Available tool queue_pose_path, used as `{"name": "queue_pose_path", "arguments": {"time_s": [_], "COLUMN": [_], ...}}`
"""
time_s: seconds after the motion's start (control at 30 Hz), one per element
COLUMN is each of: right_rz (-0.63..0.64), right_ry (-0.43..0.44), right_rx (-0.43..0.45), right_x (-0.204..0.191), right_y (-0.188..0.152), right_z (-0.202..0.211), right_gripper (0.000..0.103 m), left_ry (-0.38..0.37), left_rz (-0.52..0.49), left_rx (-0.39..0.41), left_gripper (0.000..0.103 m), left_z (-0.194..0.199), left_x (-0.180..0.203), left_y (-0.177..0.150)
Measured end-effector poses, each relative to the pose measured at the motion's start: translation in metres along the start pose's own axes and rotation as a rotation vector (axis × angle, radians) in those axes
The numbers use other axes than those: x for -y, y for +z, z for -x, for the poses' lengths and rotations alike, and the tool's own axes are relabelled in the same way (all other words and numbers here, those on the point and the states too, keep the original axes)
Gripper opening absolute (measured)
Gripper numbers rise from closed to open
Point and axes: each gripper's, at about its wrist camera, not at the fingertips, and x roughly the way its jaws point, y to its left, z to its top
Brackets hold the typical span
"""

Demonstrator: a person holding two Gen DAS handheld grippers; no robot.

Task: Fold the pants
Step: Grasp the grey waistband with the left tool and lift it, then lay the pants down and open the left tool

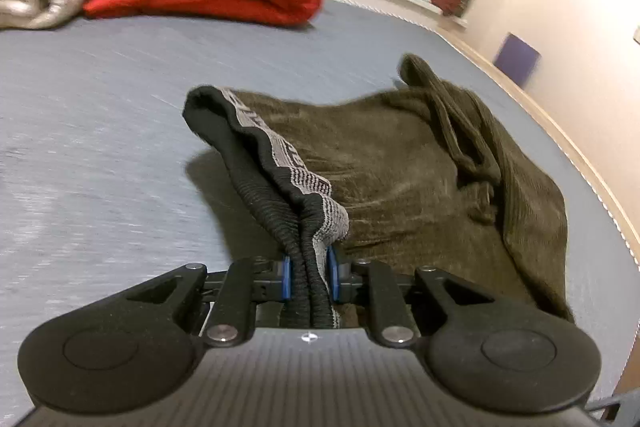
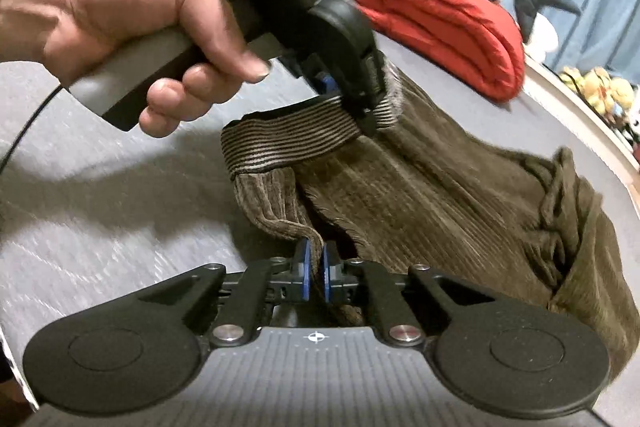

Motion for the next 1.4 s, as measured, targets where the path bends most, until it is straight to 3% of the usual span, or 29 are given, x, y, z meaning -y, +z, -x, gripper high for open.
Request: {"name": "queue_pose_path", "arguments": {"time_s": [0.13,0.23,0.47,0.6,0.7,0.87,1.03,1.17,1.23,1.3,1.4], "right_rz": [0.055,0.059,0.089,0.05,-0.029,-0.151,-0.276,-0.372,-0.419,-0.482,-0.587], "right_ry": [0.091,0.177,0.343,0.318,0.299,0.248,0.173,0.066,-0.01,-0.075,-0.116], "right_rx": [0.06,0.098,0.178,0.13,0.066,0.062,0.098,0.124,0.126,0.141,0.186], "right_x": [-0.034,-0.06,-0.104,-0.097,-0.081,-0.046,-0.002,0.052,0.083,0.118,0.164], "right_y": [0.018,0.034,0.063,0.078,0.074,0.076,0.064,0.055,0.053,0.055,0.049], "right_z": [0.006,0.01,0.019,0.0,-0.007,0.008,0.046,0.083,0.101,0.117,0.127], "right_gripper": [0.006,0.006,0.006,0.007,0.007,0.037,0.041,0.041,0.041,0.041,0.041], "left_ry": [0.07,0.15,0.234,0.262,0.353,0.444,0.369,0.227,0.161,0.101,0.036], "left_rz": [0.077,0.059,0.131,0.093,0.018,-0.046,-0.045,0.046,0.06,0.028,-0.066], "left_rx": [-0.012,0.008,0.009,-0.037,-0.058,0.042,0.087,0.066,0.064,0.076,0.108], "left_gripper": [0.018,0.018,0.019,0.024,0.027,0.043,0.043,0.042,0.034,0.022,0.02], "left_z": [0.032,0.058,0.106,0.104,0.098,0.116,0.127,0.135,0.142,0.144,0.137], "left_x": [-0.035,-0.055,-0.101,-0.1,-0.087,-0.067,-0.031,-0.007,0.008,0.03,0.066], "left_y": [-0.003,-0.008,-0.016,-0.021,-0.018,-0.006,0.001,0.005,0.008,0.009,0.001]}}
